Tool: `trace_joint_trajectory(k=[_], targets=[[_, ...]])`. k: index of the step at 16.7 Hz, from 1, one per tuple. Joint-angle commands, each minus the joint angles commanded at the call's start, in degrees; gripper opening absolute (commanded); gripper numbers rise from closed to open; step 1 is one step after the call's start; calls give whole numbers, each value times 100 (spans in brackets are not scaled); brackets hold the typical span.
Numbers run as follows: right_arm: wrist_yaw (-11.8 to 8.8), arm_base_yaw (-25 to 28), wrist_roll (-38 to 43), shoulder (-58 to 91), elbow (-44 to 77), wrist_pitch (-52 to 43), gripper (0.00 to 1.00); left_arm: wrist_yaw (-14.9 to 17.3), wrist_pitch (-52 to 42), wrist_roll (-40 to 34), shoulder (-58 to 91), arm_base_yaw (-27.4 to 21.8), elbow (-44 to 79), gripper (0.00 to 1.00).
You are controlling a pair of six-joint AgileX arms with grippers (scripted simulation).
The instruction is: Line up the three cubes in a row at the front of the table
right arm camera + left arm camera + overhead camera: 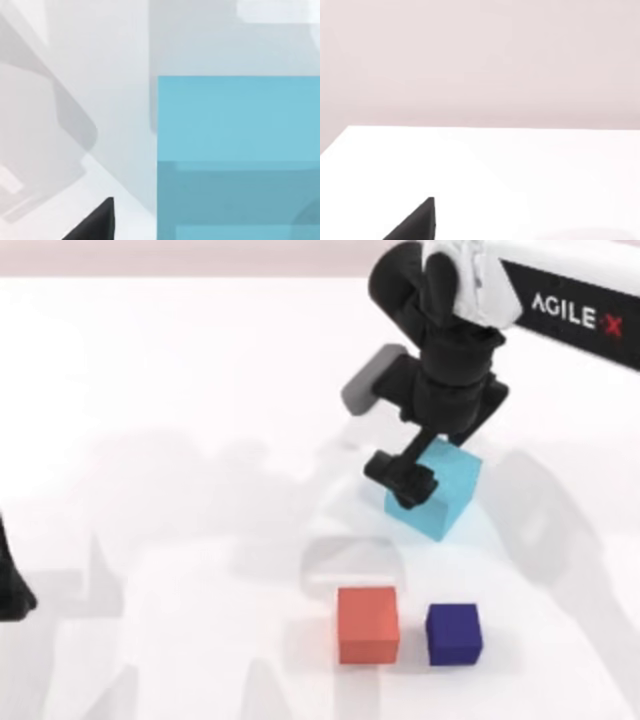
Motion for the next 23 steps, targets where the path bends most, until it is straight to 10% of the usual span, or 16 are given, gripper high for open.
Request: trace_joint_trajectory(k=[8, 21, 23], targets=[[2, 14, 11, 191, -694, 861, 100, 0, 0, 0, 0, 0, 0, 100], [2, 14, 11, 191, -694, 861, 2, 0, 0, 0, 0, 0, 0, 100], [2, 14, 11, 191, -694, 861, 0, 0, 0, 0, 0, 0, 0, 100]])
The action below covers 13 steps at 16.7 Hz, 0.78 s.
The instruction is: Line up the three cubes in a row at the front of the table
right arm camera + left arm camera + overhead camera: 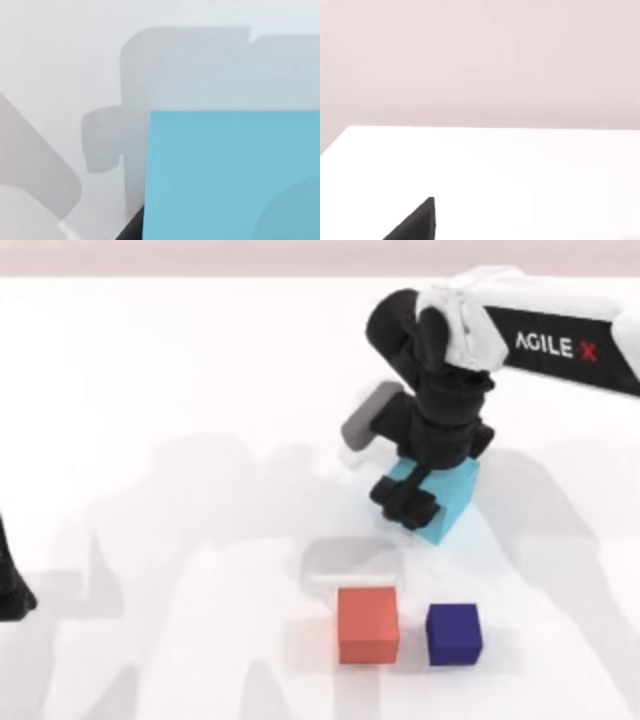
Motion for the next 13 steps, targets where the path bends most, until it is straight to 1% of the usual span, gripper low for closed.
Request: trace_joint_trajectory(k=[8, 10, 13], targets=[[-2, -10, 3, -36, 21, -35, 0, 0, 0, 0, 0, 0, 0, 100], [-3, 11, -10, -81, 223, -250, 0, 0, 0, 0, 0, 0, 0, 100], [-2, 21, -2, -216, 700, -958, 0, 0, 0, 0, 0, 0, 0, 100]])
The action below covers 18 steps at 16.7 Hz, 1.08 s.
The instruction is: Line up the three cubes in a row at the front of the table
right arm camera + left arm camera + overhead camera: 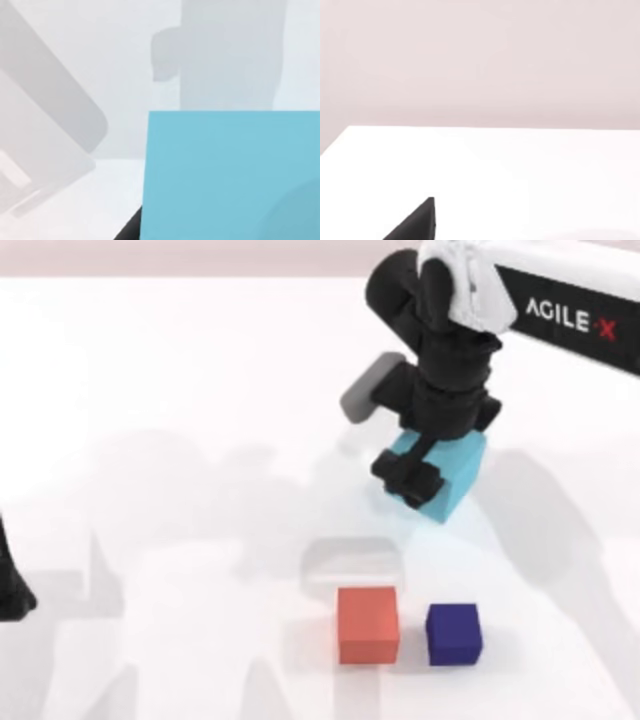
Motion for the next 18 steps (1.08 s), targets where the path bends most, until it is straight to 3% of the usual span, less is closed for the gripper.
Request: trace_joint_trajectory(k=[9, 12, 18], targets=[[-5, 70, -22, -100, 397, -454, 0, 0, 0, 0, 0, 0, 0, 100], [-4, 593, -165, -10, 638, -600, 0, 0, 0, 0, 0, 0, 0, 100], [-6, 2205, -576, 238, 1319, -1048, 0, 0, 0, 0, 0, 0, 0, 100]])
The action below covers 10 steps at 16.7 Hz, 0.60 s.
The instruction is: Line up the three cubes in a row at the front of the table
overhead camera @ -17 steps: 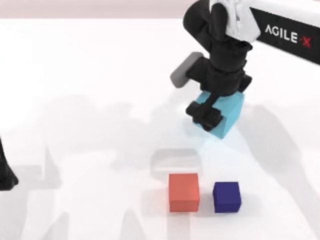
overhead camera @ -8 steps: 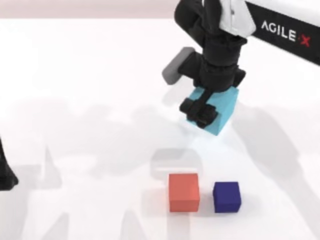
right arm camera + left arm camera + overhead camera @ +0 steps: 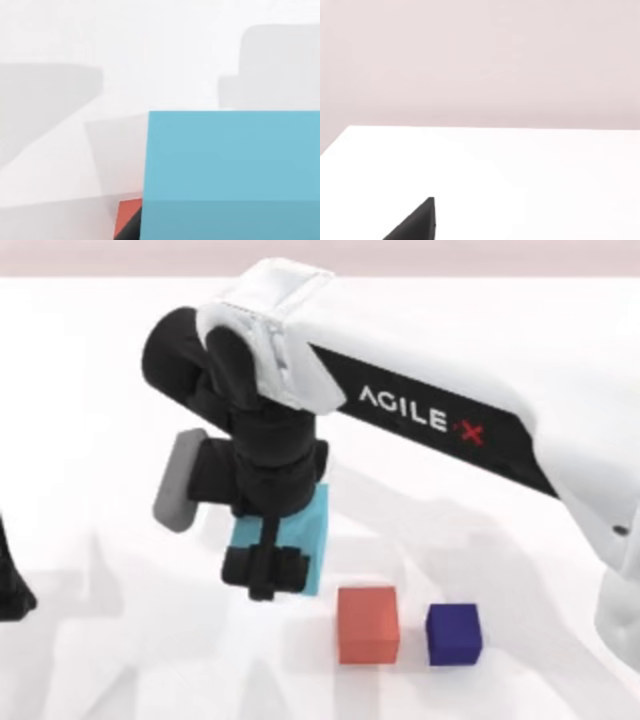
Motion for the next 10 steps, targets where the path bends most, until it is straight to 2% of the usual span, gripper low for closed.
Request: trace_joint_trajectory(k=[2, 4, 10], targets=[[-1, 425, -109, 48, 169, -106, 0, 0, 0, 0, 0, 0, 0, 100], [1, 624, -165, 66, 253, -158, 0, 0, 0, 0, 0, 0, 0, 100], [-3, 628, -158, 42, 146, -52, 0, 0, 0, 0, 0, 0, 0, 100]])
